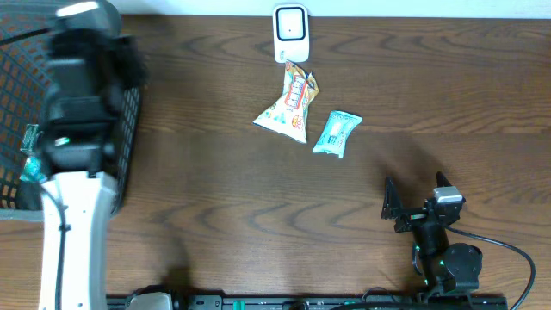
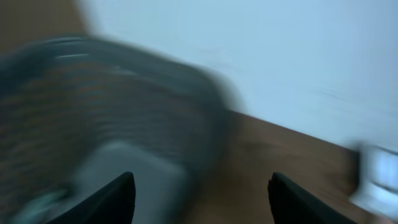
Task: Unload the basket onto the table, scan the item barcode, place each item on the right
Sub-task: 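Carry the yellow bag past the scanner and release it on the table, then reach into the basket and grasp the small white-green pack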
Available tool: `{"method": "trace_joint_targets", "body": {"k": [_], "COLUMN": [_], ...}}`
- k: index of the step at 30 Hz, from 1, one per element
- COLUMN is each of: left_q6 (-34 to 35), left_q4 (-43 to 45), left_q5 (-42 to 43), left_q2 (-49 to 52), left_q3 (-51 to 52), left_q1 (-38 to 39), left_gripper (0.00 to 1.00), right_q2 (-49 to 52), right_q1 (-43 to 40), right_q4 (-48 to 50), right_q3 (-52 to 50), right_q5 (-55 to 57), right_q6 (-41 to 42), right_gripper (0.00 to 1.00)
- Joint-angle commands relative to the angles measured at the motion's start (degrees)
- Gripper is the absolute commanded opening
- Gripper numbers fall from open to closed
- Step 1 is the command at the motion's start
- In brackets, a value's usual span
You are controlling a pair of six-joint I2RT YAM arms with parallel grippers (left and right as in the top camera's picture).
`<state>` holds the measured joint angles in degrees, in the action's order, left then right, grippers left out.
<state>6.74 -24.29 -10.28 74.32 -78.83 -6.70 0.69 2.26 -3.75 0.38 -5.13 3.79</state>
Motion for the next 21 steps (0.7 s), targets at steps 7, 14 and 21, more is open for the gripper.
{"method": "trace_joint_targets", "body": {"k": [7,14,21], "left_q6": [2.12,9.4,16.98], "left_q4": [-7.45,-13.42,-17.68], "left_q5": [-2.23,-7.13,-15.54], "left_q2": [2.1,9.22,18.12], "left_q3": [-0.79,0.07,0.94], "left_q1": [-22.6,-26.73,-26.73], "left_gripper": [0.69,0.79,0.79], "right_q2": [-0.31,-0.31,-0.31], "right_q1": [-0.13,-0.13,-0.13], "right_q4": [-0.26,-0.26,-0.26], "right_q3": [-0.07,-0.07,-0.07], "right_q5": [0.26,0.28,0.28], "right_q6": [-0.68,-0.68,-0.68], "right_gripper": [0.99,0.99,0.99]}}
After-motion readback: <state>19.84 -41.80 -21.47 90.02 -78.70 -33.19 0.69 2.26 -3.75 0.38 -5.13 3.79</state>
